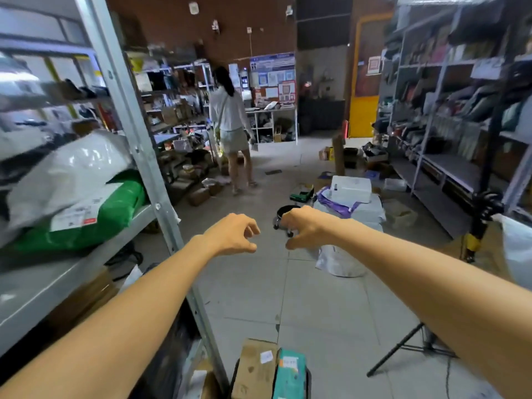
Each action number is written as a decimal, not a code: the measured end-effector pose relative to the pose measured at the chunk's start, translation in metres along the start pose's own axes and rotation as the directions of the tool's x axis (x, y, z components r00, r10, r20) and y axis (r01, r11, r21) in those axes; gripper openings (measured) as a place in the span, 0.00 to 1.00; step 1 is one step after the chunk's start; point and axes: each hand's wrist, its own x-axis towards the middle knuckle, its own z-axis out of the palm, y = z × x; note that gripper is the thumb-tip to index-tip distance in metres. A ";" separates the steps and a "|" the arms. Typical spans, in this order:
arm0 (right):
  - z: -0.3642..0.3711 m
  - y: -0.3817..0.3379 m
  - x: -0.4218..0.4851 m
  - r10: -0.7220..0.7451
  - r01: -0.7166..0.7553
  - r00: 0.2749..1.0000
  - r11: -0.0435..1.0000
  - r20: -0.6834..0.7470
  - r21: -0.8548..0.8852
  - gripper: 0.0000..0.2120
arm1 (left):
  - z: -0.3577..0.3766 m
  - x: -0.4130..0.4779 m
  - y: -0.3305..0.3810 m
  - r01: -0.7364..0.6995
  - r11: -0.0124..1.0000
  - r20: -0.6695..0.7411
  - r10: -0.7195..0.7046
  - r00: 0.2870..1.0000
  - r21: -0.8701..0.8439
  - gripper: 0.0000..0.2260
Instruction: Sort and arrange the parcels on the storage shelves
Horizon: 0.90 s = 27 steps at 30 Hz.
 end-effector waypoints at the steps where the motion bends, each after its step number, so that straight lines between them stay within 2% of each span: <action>1: -0.004 -0.001 -0.005 -0.031 0.031 1.000 1.000 0.002 -0.005 0.25 | -0.004 -0.007 0.006 0.025 1.000 -0.016 -0.025 1.000 -0.010 0.18; 11: -0.050 -0.029 -0.053 -0.254 0.256 0.966 0.963 0.038 -0.088 0.30 | -0.029 -0.085 0.067 0.239 0.964 -0.129 -0.253 0.959 -0.118 0.16; 16: -0.055 -0.097 -0.075 -0.470 0.470 0.882 0.881 0.007 -0.060 0.25 | -0.040 -0.176 0.066 0.406 0.902 -0.165 -0.427 0.889 -0.151 0.17; 21: -0.039 -0.192 -0.100 -0.691 0.689 0.723 0.720 0.006 -0.084 0.08 | -0.046 -0.300 0.065 0.600 0.787 -0.252 -0.616 0.747 -0.146 0.16; 24: -0.026 -0.251 -0.133 -0.786 0.787 0.617 0.615 0.036 -0.049 0.14 | -0.038 -0.398 0.079 0.727 0.670 -0.260 -0.737 0.624 -0.153 0.16; 27: -0.011 -0.307 -0.179 -0.857 0.860 0.507 0.510 0.087 0.012 0.19 | -0.025 -0.506 0.108 0.843 0.490 -0.249 -0.864 0.437 -0.222 0.17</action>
